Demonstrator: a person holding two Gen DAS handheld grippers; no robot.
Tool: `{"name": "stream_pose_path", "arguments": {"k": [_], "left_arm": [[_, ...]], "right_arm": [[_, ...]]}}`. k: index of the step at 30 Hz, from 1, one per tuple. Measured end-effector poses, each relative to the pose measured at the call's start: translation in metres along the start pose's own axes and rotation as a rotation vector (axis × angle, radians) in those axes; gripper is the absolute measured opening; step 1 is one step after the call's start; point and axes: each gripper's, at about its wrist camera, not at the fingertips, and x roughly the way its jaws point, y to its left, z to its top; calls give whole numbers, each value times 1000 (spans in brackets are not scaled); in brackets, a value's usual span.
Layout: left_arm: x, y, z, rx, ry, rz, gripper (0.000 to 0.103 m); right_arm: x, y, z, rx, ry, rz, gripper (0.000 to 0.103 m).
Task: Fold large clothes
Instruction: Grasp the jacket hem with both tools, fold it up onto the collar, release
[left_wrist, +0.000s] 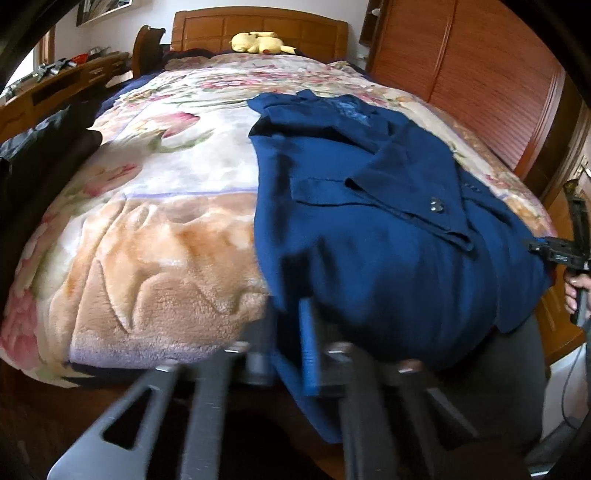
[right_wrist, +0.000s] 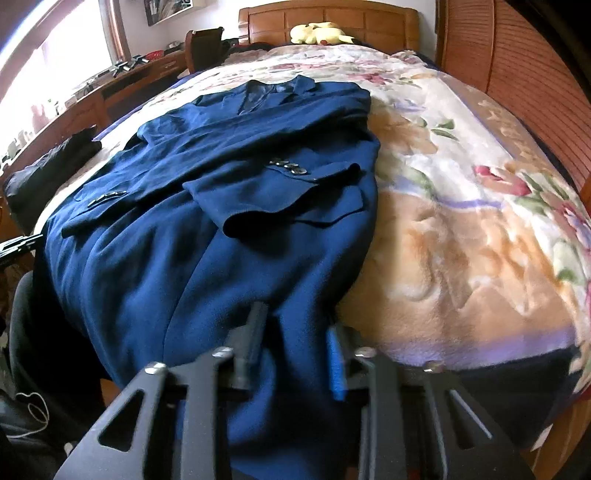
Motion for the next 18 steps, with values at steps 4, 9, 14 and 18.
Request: {"name": "stream_pose_path", "arguments": {"k": [4, 9, 14, 18], "left_arm": [[-25, -11, 13, 36, -58, -27, 3], [-67, -33, 38, 95, -159, -55, 3], [-101, -53, 61, 145, -242, -69, 2], [-129, -65, 73, 184, -295, -78, 2]], "right_arm": [[-17, 5, 10, -11, -37, 19, 7], [-60, 8, 27, 35, -183, 94, 6], [-102, 15, 41, 53, -316, 142, 5], [-135, 22, 44, 29, -388, 157, 5]]}}
